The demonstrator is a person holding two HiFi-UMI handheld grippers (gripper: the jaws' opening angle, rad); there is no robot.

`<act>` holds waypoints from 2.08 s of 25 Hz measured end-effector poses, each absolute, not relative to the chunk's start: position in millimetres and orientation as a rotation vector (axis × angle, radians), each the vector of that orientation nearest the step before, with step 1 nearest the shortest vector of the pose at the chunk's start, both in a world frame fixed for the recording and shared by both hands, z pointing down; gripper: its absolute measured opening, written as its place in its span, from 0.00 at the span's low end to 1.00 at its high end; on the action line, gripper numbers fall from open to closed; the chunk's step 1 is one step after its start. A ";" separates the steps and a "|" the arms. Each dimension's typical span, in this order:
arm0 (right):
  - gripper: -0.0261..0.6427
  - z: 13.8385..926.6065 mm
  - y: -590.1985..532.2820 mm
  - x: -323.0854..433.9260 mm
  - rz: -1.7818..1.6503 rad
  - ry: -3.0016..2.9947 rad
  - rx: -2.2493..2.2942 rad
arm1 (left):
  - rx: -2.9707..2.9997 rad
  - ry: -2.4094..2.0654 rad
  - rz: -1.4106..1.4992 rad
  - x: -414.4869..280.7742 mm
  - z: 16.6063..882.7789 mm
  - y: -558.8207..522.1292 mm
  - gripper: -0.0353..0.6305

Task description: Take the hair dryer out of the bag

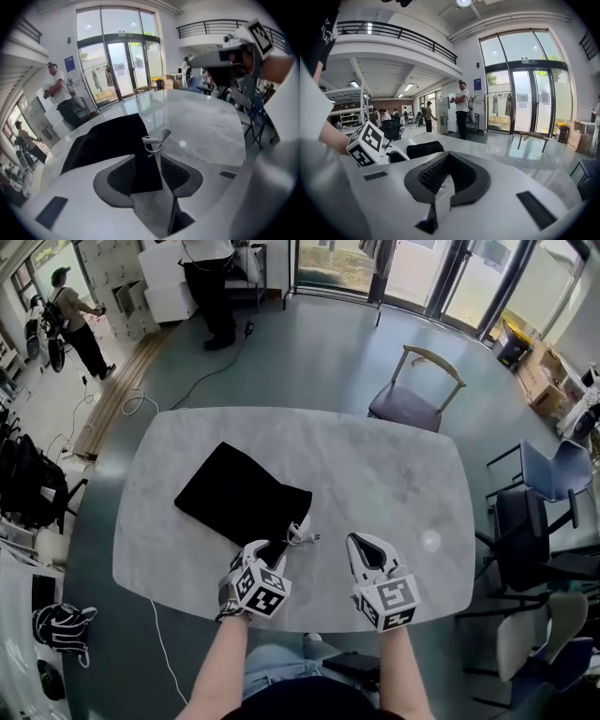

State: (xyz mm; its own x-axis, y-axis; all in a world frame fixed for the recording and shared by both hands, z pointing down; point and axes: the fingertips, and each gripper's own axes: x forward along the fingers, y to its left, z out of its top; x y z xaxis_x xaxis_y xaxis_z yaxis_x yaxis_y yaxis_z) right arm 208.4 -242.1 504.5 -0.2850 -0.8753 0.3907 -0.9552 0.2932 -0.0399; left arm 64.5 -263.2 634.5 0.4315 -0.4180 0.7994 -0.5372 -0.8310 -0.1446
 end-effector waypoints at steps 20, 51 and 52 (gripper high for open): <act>0.08 509.1 -286.7 221.4 0.410 -2.303 1.549 | 2.339 -1.082 1.097 46.6 619.5 -300.1 0.08; 0.39 684.2 -352.5 71.8 0.684 -1.978 0.902 | 2.147 -1.195 0.408 24.7 592.8 -311.3 0.08; 0.39 685.8 -353.5 72.0 0.704 -1.972 0.898 | 2.150 -1.190 0.410 25.0 592.8 -311.3 0.09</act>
